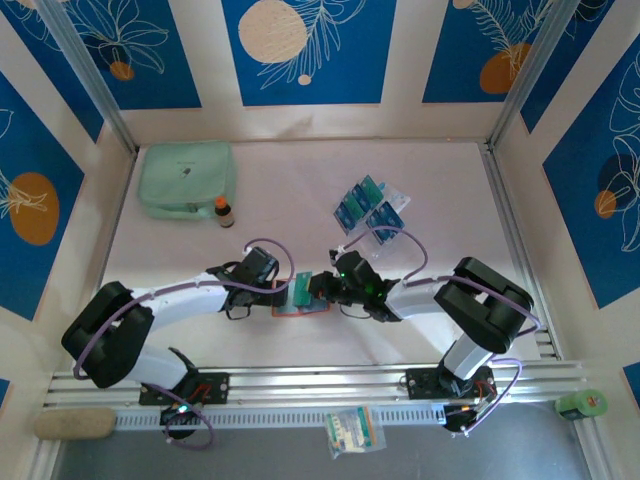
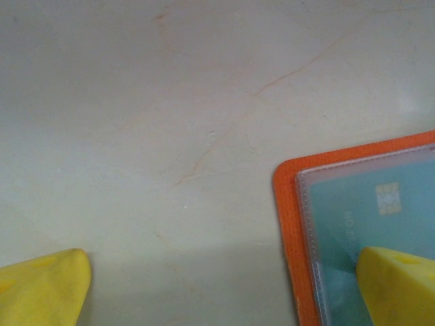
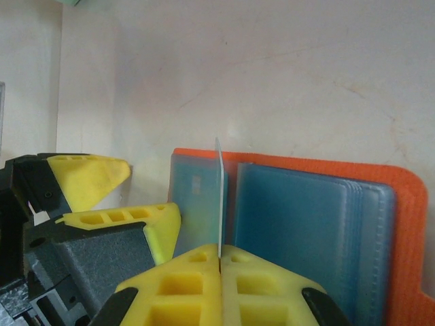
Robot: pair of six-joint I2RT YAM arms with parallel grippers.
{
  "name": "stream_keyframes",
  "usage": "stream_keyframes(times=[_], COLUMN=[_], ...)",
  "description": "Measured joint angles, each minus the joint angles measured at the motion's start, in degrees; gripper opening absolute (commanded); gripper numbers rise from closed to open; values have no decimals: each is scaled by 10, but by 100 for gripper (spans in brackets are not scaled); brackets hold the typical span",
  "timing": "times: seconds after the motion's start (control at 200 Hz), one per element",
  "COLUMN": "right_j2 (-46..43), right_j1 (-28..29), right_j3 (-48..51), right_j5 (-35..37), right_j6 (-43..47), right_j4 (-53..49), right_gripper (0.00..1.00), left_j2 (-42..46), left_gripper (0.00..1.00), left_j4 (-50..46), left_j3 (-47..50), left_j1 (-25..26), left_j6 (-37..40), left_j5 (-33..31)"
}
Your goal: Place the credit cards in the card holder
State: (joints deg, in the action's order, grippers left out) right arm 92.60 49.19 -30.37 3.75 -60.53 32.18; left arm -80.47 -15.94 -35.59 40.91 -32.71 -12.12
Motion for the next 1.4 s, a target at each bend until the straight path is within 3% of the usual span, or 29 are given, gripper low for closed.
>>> stream_keyframes(times=[1.4], right_j2=[39], right_j1=[2], right_j3=[-48], right_j5=[-57], right_j6=[-15], right_j4=[-72], right_gripper=[0], left_j2=[0], left_gripper=[100], left_j4=[0], left_j3=[1], left_j1=[0], left_j6=[0], left_j5=[0])
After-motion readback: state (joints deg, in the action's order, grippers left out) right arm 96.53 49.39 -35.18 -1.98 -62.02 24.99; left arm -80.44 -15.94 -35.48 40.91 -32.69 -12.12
